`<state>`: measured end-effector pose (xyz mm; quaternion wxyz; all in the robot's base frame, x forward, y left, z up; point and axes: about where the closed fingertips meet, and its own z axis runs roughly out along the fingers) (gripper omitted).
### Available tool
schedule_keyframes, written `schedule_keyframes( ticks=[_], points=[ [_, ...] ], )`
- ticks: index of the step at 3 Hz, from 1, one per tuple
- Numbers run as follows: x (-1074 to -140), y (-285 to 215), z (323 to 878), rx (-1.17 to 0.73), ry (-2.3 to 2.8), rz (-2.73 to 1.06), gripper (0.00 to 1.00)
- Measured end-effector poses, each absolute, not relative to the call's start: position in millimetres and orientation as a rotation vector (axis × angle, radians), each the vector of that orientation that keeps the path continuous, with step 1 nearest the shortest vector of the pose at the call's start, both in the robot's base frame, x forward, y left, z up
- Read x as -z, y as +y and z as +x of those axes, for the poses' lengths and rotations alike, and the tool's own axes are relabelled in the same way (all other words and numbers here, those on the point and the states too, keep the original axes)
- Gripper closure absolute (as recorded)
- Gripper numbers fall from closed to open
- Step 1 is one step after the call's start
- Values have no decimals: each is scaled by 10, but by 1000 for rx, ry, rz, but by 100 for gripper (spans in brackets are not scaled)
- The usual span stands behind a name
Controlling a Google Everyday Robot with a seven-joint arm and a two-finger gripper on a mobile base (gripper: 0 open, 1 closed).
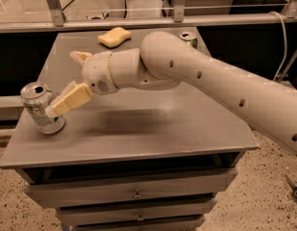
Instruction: Move 7up can near sponge
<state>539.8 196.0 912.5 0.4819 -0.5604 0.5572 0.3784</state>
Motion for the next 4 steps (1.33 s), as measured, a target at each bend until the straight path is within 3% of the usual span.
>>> schedule_keyframes(
  ticks=[2,3,4],
  points=[
    [-9014,2306,5130,-1046,1307,-1370,0],
    [-8925,2430,5013,-1075,1310,-1379,14],
    [-8878,2473,4971,-1080,1319,-1379,37]
  ],
)
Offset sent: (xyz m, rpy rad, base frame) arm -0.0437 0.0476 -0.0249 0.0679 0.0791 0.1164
